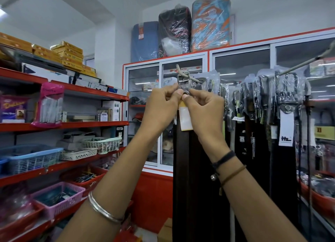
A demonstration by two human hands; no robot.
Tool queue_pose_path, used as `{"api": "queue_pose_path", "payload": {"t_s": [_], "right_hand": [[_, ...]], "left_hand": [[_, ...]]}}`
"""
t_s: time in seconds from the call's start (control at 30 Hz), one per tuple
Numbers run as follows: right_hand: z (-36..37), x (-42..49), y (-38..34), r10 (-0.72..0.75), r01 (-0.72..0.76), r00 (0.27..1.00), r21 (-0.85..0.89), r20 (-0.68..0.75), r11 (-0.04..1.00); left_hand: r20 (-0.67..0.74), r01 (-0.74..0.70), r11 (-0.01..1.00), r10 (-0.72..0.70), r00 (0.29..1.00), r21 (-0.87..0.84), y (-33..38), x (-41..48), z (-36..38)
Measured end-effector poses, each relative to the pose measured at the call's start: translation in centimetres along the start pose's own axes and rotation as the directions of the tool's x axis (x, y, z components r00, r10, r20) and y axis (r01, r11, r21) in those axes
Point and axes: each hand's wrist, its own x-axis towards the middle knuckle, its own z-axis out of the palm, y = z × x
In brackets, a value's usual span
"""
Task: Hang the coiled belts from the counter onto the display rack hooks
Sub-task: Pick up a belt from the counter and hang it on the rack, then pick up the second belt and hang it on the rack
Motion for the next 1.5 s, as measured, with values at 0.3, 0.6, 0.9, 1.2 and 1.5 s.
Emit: {"api": "queue_pose_path", "payload": {"t_s": [0.3, 0.6, 0.9, 1.2, 1.5], "right_hand": [[-3.1, -0.9, 3.1, 0.003, 0.012, 0.986, -0.091, 0.169, 0.996], [-13.8, -6.6, 2.4, -0.286, 0.301, 0.953, -0.334, 0.095, 0.893], [-31.7, -13.9, 2.2, -0.165, 0.184, 0.983, -0.576, 0.086, 0.797], [-51.8, -20.7, 2.3, 0.046, -0.120, 0.992, -0.798, -0.116, 0.590], [-68.6, -22.5, 4.7, 0.282, -0.359, 0.916, -0.897, -0.285, 0.258]], "left_hand": [[-0.043, -0.010, 0.999, 0.012, 0.999, 0.031, -2.3, -2.4, 2.2], [-0.184, -0.334, 0.940, 0.341, 0.922, 0.071, -1.5, -12.8, 8.3], [0.069, -0.125, 0.950, 0.151, 0.986, -0.286, 1.3, -25.2, 20.8], [0.433, 0.183, 0.914, -0.010, 0.901, -0.361, 5.6, -36.5, 34.9], [0.773, 0.434, 0.894, -0.193, 0.604, -0.116, 7.2, -45.0, 49.1]]}}
